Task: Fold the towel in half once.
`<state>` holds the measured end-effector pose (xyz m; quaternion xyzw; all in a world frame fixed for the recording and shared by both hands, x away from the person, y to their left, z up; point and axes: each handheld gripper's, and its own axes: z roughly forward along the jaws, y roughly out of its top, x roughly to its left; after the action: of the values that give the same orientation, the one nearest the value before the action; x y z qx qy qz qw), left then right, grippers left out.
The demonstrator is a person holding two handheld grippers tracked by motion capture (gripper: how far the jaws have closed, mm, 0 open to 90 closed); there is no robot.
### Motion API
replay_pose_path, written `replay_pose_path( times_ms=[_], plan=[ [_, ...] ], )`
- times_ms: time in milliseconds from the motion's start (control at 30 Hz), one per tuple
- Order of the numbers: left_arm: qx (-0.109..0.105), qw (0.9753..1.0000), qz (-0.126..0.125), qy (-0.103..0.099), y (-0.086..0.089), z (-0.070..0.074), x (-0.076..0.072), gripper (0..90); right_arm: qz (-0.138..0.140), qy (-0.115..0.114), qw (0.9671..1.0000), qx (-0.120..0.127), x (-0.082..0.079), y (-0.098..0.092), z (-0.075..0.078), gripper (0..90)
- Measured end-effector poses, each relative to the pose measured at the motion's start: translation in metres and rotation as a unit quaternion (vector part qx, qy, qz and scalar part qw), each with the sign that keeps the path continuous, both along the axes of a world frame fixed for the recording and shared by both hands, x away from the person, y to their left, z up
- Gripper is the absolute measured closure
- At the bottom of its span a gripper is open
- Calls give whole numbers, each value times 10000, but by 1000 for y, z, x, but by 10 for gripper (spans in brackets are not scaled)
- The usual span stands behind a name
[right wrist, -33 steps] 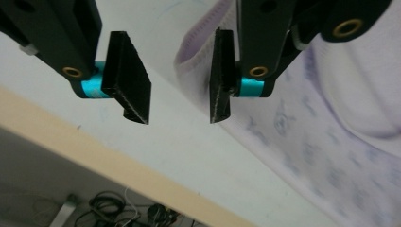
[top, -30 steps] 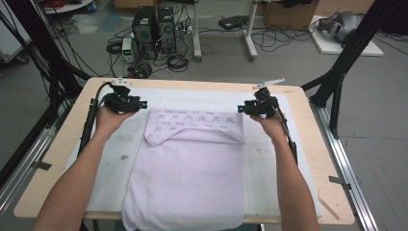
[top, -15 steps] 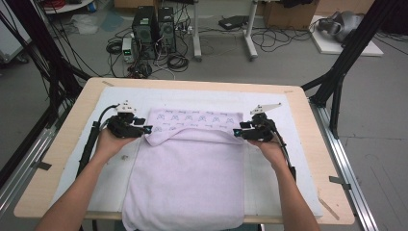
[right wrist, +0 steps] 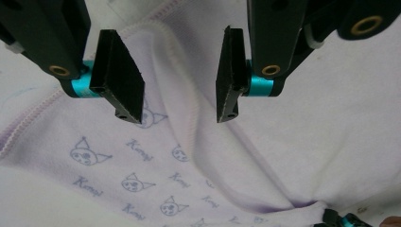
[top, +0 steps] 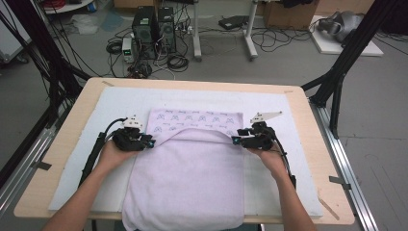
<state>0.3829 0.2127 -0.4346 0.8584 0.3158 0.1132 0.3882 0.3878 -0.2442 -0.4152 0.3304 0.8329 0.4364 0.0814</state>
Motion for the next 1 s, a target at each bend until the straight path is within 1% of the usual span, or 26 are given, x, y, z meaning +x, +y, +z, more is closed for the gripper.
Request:
replay_pose_path(
  times_ms=[67, 167, 200, 233, 267, 300, 333, 367, 400, 433, 500, 533, 567, 600, 633, 667, 700, 733, 833, 900, 933, 967, 1000],
  plan=[
    [22, 10000, 24, 19, 0, -1, 1, 748, 71, -31, 9999, -71, -3, 2, 1, 528],
    [39, 10000, 38, -27, 0, -1, 0, 803, 105, 40, 9995, -292, -3, 3, -4, 532],
    [22, 10000, 35, -45, 0, -1, 0, 815, 107, 69, 9994, -310, -3, 3, -7, 560],
    [6, 10000, 43, -58, 1, 1, -1, 826, 121, 61, 9993, -355, -3, 3, -9, 609],
    [-33, 10000, 44, -79, 3, 3, -2, 836, 134, 11, 9990, -422, -5, 3, -10, 661],
    [-97, 9999, 56, -81, 4, 5, -3, 842, 158, -22, 9988, -460, -5, 3, -11, 737],
    [-159, 9998, 66, -118, 6, 7, -4, 847, 179, -12, 9988, -460, -6, 3, -9, 818],
    [-225, 9996, 58, -156, 8, 11, -5, 851, 194, -78, 9987, -465, -8, 3, -7, 850],
    [-277, 9994, 73, -197, 10, 14, -8, 853, 201, -174, 9987, -433, -9, 3, -4, 860],
    [-304, 9992, 81, -240, 12, 17, -10, 853, 215, -237, 9989, -351, -11, 2, -1, 862],
    [-347, 9989, 83, -288, 15, 23, -15, 854, 249, -315, 9990, -199, -16, 1, 6, 863],
    [-355, 9989, 67, -289, 17, 25, -18, 854, 287, -363, 9987, -193, -19, 1, 9, 863],
    [-392, 9988, 24, -282, 18, 27, -21, 854, 328, -409, 9984, -196, -23, 0, 11, 863],
    [-370, 9989, -15, -279, 19, 29, -25, 854, 356, -462, 9981, -179, -27, 0, 15, 863],
    [-317, 9990, -61, -302, 19, 31, -30, 854, 402, -501, 9978, -152, -32, -1, 18, 863],
    [-293, 9989, -95, -346, 20, 34, -34, 853, 465, -596, 9971, -116, -38, -2, 21, 863],
    [-295, 9988, -106, -375, 21, 37, -38, 853, 507, -636, 9967, -61, -44, -3, 24, 863],
    [-306, 9986, -114, -410, 22, 39, -42, 854, 570, -654, 9962, -5, -49, -4, 26, 863],
    [-290, 9984, -173, -449, 28, 42, -57, 853, 787, -667, 9947, 20, -71, -5, 27, 863],
    [-353, 9981, -224, -449, 33, 42, -70, 854, 900, -650, 9938, 92, -87, -6, 26, 862],
    [-387, 9978, -292, -442, 36, 42, -78, 854, 967, -620, 9932, 213, -96, -7, 25, 862],
    [-448, 9977, -331, -392, 39, 41, -85, 854, 1033, -637, 9922, 298, -104, -9, 26, 859],
    [-522, 9975, -354, -330, 42, 41, -90, 852, 1077, -681, 9913, 316, -112, -10, 26, 842]
  ],
)
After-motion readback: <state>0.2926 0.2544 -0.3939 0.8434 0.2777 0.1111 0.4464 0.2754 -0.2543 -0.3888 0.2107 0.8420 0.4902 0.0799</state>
